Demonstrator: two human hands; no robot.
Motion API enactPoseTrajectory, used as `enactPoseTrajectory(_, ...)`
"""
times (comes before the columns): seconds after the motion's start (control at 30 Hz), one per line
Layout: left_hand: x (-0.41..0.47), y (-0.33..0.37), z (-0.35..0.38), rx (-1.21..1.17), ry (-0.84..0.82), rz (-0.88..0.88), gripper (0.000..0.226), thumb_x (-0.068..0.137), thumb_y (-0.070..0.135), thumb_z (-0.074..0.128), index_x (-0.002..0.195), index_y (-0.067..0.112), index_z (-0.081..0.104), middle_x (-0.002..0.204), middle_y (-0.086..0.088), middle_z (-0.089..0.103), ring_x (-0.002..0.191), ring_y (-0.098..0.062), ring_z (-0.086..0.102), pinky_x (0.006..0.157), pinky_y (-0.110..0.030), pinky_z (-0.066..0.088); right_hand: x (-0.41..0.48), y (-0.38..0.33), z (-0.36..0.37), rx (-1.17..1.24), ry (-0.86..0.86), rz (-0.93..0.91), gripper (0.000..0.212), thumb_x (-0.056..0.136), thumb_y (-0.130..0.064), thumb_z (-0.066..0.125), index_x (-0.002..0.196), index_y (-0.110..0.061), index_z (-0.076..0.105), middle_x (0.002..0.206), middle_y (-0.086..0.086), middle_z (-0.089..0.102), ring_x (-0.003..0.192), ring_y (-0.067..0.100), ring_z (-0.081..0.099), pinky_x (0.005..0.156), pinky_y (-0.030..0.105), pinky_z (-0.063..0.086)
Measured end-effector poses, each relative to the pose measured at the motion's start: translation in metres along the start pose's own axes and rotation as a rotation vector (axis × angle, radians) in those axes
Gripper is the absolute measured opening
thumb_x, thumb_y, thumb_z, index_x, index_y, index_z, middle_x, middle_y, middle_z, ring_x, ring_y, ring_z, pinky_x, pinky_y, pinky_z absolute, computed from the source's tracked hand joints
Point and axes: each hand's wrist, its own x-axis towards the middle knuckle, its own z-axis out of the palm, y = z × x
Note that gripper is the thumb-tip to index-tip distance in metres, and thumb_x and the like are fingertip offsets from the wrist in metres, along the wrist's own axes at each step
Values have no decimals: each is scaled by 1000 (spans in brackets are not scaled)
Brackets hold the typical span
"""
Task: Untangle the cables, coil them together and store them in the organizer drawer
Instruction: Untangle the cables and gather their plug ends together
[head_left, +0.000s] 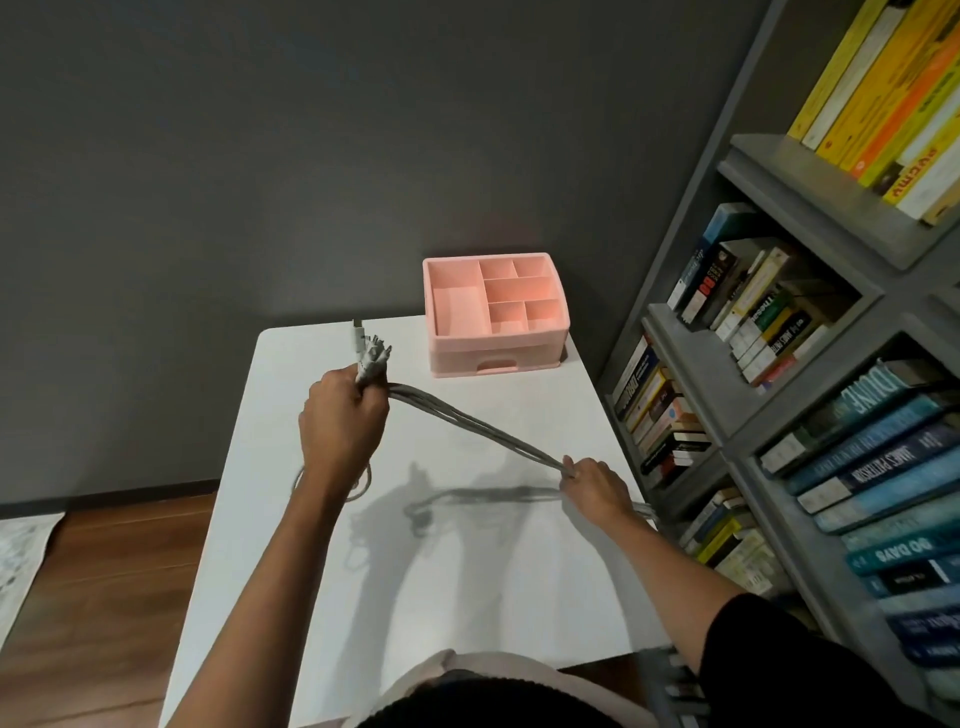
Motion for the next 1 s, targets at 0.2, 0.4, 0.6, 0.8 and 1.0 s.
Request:
enactPoseTrajectory(0.2,6,-23,0,61,-8,-34,43,96,19,46,55,13,33,53,-6,42,61,-37,40,55,-35,25,1,10,-6,-84,-14,23,47,100,-43,34,110,-6,61,116,16,63,111,35,57,91,38,44)
enactPoseTrajectory(0.4,17,-59,0,255,-178,-21,29,94,20,47,67,10,47,66,-10,53,70,-38,50,62,-35,34,2,10,-17,-68,91,11,47,101,-39,38,100,-1,65,108,21,67,103,39,62,84,41,49)
enactPoseTrajectory(0.6,17,-92,1,538,-302,16,27,98,29,44,112,11,60,105,-17,63,99,-38,58,74,-37,41,3,2,-38,-159,146,-41,46,100,-40,38,102,-6,69,108,18,68,104,37,62,86,38,47)
enactPoseTrajectory(0.8,12,-70,19,193,-320,42,31,95,22,42,114,23,66,111,-10,68,104,-37,59,82,-43,48,2,-28,-52,-224,186,-174,51,102,-39,31,103,-6,70,105,21,69,100,37,63,83,37,47)
enactPoseTrajectory(1.0,6,-16,50,-158,-428,180,42,91,45,37,119,30,65,121,-3,67,116,-24,59,93,-41,47,-9,-71,-77,-258,270,-310,49,102,-36,29,104,-7,68,107,19,67,102,37,62,84,36,44)
